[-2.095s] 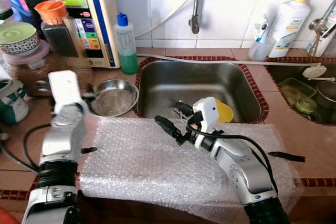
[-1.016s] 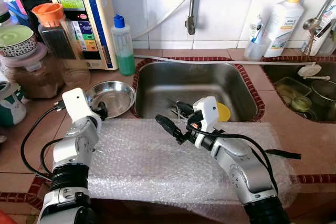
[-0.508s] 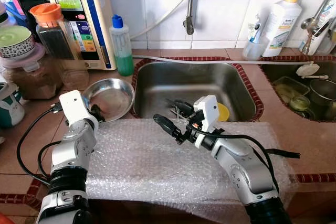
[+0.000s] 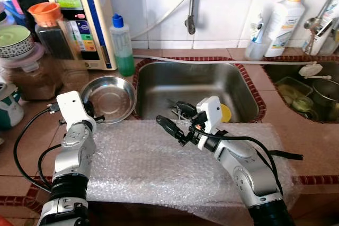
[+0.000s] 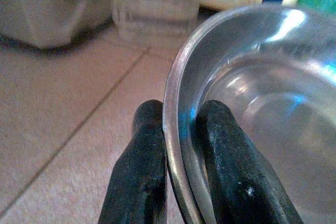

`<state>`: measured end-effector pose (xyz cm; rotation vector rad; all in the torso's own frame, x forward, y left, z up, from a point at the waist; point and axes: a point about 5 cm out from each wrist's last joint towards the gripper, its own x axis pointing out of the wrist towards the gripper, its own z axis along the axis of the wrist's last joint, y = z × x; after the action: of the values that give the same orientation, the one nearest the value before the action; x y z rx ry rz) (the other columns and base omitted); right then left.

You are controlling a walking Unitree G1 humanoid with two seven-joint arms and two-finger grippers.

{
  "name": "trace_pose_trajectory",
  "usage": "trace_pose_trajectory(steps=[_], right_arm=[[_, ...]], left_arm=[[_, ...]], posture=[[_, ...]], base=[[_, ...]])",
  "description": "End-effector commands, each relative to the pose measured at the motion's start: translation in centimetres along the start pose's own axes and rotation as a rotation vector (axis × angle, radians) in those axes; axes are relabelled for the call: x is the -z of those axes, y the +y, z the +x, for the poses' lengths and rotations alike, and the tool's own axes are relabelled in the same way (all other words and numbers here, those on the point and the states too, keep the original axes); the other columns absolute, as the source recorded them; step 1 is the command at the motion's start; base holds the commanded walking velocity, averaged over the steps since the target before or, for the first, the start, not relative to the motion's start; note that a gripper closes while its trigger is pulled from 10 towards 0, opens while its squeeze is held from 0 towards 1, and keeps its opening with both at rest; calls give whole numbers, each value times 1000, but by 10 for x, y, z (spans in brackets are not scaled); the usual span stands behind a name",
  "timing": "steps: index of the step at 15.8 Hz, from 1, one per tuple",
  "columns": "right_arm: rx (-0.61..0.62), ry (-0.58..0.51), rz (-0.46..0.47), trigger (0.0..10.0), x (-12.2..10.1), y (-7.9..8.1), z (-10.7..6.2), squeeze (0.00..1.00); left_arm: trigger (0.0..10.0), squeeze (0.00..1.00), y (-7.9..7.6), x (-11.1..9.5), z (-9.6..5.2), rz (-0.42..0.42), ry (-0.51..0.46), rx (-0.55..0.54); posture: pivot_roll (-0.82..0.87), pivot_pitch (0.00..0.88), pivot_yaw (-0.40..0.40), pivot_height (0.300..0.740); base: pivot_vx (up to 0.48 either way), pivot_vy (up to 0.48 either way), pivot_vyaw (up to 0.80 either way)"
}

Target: Kitchen organization

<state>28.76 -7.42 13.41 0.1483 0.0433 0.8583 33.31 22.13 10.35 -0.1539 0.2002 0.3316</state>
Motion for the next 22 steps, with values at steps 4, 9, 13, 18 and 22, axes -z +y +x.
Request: trace_pose_trajectory(steps=[4,9,13,18,22], right_arm=[[3,-11,-18,10000,-5,-1,0,0],[51,-26,-14,10000,-6,-5,3,0],[91,-51,0,10000,-8,-7,2,0],[150,-169,169,10000,-25,-15,6,0],[200,-198,180,10000,-31,-22,10,0]], left_arm=[[0,0,-1,-4,-3,-33,-99,28],[0,0,-31,-15,-13,-142,-255,218],[0,0,-47,-22,-20,-123,-352,339],[0,0,-73,-29,-33,-63,-438,495],[0,0,-91,-28,-46,-85,-468,597]], posture=[[-50,0,38,740],[-51,0,34,740],[-51,0,34,740],[-58,0,31,740],[-58,0,26,740]], base=[[0,0,0],[0,0,0],[0,0,0],[0,0,0],[0,0,0]])
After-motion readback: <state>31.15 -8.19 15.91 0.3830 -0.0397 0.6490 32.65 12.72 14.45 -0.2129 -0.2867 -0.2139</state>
